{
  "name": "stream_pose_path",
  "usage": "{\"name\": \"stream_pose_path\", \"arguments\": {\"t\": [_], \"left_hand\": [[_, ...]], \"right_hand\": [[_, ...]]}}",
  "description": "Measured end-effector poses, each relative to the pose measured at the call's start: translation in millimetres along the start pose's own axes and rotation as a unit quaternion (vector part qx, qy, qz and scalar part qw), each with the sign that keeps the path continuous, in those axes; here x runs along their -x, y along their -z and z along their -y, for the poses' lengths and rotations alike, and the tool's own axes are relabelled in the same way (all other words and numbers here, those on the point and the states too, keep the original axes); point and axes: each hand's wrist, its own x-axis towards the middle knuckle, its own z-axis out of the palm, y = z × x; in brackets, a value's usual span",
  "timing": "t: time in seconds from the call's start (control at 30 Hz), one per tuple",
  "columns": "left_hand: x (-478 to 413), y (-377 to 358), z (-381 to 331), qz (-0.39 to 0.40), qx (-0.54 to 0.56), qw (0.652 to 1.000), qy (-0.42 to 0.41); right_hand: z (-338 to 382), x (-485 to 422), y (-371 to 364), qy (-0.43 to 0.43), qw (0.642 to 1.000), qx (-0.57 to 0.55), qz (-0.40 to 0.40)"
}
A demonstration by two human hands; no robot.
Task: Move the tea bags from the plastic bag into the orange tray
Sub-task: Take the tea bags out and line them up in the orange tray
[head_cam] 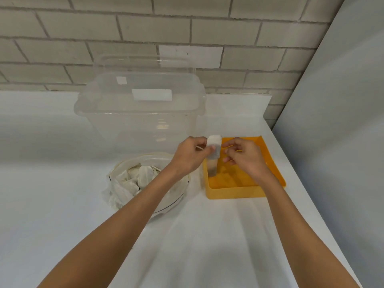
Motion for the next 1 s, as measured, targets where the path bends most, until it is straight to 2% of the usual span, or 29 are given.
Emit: {"name": "stream_pose_path", "arguments": {"t": [0.2,0.43,0.6,0.77,0.87,1.0], "left_hand": [[-22.1,-0.7,-10.3,0.037,-0.101,0.994,-0.025],[-28.8,-15.5,-1.7,0.126,-0.233,0.964,-0.028],[-26.4,-21.1,6.0,0.135,-0.248,0.959,-0.003],[-26.4,-21.2,15.5,0.11,-0.208,0.972,0.007],[-24.4,-21.5,17.0,0.066,-0.198,0.977,0.038],[-22.4,-21.8,18.0,0.075,-0.175,0.977,0.093]], "right_hand": [[-0.3,4.7,15.8,-0.012,0.999,-0.032,-0.001],[-4.6,10.0,15.6,-0.047,0.998,-0.014,0.029],[-10.5,10.1,7.5,-0.066,0.995,0.036,0.068],[-16.0,4.5,-5.4,-0.072,0.989,0.062,0.116],[-17.6,-0.8,-14.9,-0.079,0.985,0.089,0.125],[-19.3,-5.1,-26.1,-0.08,0.984,0.119,0.106]]}}
